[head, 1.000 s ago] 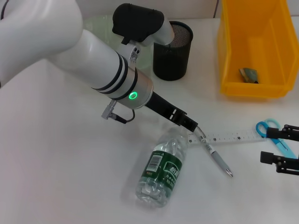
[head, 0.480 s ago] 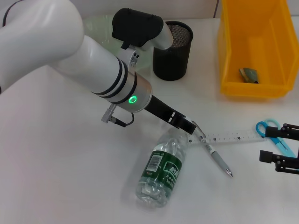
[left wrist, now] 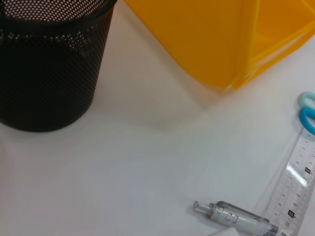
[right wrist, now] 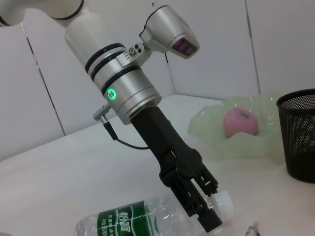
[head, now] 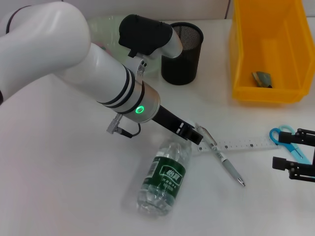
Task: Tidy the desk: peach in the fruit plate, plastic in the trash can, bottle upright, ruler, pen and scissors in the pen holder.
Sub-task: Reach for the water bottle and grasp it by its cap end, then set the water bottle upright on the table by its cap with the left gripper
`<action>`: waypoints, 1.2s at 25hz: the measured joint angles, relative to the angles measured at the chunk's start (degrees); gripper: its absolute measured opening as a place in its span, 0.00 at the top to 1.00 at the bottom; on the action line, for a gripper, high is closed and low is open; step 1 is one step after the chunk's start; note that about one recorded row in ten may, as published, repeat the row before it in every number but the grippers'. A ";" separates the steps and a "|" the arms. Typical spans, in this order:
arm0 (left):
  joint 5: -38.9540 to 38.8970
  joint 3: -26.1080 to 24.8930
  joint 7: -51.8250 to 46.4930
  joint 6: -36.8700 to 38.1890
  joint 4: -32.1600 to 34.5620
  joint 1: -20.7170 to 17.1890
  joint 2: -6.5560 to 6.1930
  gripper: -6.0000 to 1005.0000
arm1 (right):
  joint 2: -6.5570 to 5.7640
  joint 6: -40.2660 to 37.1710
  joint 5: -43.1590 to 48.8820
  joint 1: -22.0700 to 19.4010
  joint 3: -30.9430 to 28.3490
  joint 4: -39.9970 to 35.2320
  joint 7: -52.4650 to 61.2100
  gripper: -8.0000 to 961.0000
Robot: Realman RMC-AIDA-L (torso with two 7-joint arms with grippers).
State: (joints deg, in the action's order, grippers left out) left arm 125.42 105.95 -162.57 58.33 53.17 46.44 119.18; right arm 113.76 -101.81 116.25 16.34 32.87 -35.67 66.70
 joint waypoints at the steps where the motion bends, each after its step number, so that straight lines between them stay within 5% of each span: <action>1: 0.00 0.00 0.00 0.00 0.00 0.00 0.00 0.20 | 0.02 0.06 0.00 0.02 0.00 0.02 -0.01 0.26; 3: -0.01 0.02 0.07 -0.05 0.09 -0.13 0.00 0.20 | 0.04 0.29 0.00 0.08 0.00 0.06 -0.04 0.26; 8: -0.03 0.13 0.90 -0.33 0.60 -0.68 0.00 0.42 | 0.07 0.71 0.00 -0.05 0.00 0.08 -0.07 0.26; 15: -0.02 0.43 1.90 -0.34 0.82 -1.08 0.00 0.55 | 0.15 0.74 0.00 -0.09 0.00 0.08 -0.08 0.26; 22: 0.14 0.68 4.02 -0.05 3.58 -2.82 -0.01 0.55 | 0.55 0.75 0.03 -0.05 -0.51 0.08 -0.08 0.26; 28: 0.39 -0.30 5.36 0.26 14.06 -8.99 -0.58 0.55 | 0.75 0.74 0.03 -0.09 -0.53 0.08 -0.08 0.26; 30: -0.03 -3.09 8.21 0.00 20.90 -14.84 -0.41 0.55 | 0.85 0.74 0.03 -0.04 -0.53 0.08 -0.08 0.26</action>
State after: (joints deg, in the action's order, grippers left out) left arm 125.39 102.86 -154.36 58.32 74.07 31.60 118.77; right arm 114.61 -101.07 116.28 16.31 32.34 -35.59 66.61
